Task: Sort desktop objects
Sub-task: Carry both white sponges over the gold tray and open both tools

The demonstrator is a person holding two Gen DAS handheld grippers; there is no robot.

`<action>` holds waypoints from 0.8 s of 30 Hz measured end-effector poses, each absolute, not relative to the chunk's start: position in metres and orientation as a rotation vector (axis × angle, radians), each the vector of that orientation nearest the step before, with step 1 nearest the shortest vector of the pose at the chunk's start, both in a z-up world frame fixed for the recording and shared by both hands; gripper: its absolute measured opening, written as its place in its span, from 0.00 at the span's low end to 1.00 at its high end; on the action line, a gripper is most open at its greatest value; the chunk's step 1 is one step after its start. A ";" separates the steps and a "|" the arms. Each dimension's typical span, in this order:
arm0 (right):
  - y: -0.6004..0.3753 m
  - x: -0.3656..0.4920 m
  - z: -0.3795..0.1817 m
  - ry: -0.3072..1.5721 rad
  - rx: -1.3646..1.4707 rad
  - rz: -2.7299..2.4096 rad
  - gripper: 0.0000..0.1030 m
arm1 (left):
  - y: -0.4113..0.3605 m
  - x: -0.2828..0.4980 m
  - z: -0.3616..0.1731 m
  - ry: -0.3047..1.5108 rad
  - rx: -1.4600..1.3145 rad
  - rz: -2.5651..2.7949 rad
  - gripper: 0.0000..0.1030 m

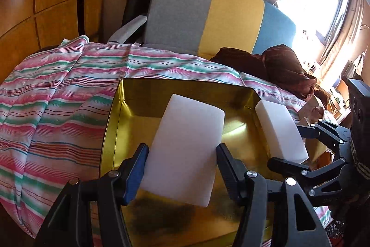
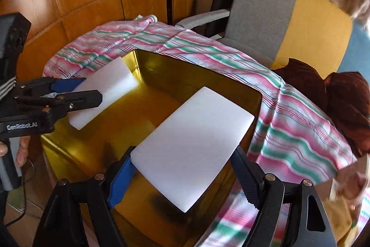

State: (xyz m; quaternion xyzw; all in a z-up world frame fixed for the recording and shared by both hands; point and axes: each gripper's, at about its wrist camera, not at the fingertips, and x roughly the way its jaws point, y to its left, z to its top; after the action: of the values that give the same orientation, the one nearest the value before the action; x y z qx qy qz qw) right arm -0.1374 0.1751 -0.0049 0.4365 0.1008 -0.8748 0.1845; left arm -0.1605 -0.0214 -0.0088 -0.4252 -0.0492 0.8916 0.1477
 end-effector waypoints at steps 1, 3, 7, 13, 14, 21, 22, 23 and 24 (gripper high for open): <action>0.172 -0.145 -0.007 0.300 1.245 -2.456 0.79 | -0.024 -0.167 -0.010 -0.148 -1.238 2.570 0.60; 0.166 -0.161 -0.012 0.331 1.275 -2.435 0.80 | -0.027 -0.178 -0.013 -0.155 -1.270 2.575 0.60; 0.156 -0.190 -0.022 0.380 1.328 -2.403 0.81 | -0.035 -0.200 -0.023 -0.184 -1.356 2.584 0.60; 0.162 -0.212 -0.032 0.322 1.327 -2.431 0.87 | -0.037 -0.222 -0.038 -0.165 -1.436 2.621 0.64; 0.165 -0.211 -0.031 0.300 1.314 -2.435 0.90 | -0.037 -0.224 -0.038 -0.163 -1.438 2.626 0.65; 0.181 -0.198 -0.018 0.196 1.213 -2.498 0.92 | -0.037 -0.221 -0.033 -0.194 -1.427 2.631 0.67; 0.185 -0.193 -0.015 0.170 1.197 -2.504 0.92 | -0.037 -0.217 -0.030 -0.190 -1.414 2.630 0.67; 0.189 -0.188 -0.012 0.142 1.182 -2.509 0.92 | -0.036 -0.212 -0.027 -0.184 -1.398 2.629 0.67; 0.193 -0.182 -0.010 0.114 1.167 -2.514 0.92 | -0.034 -0.207 -0.024 -0.173 -1.380 2.632 0.67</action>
State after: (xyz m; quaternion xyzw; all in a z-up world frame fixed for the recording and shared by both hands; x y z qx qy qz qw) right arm -0.1818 0.1931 -0.0097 0.4137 0.0402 -0.8910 0.1828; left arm -0.2068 -0.0345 -0.0242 -0.4621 -0.0580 0.8811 0.0823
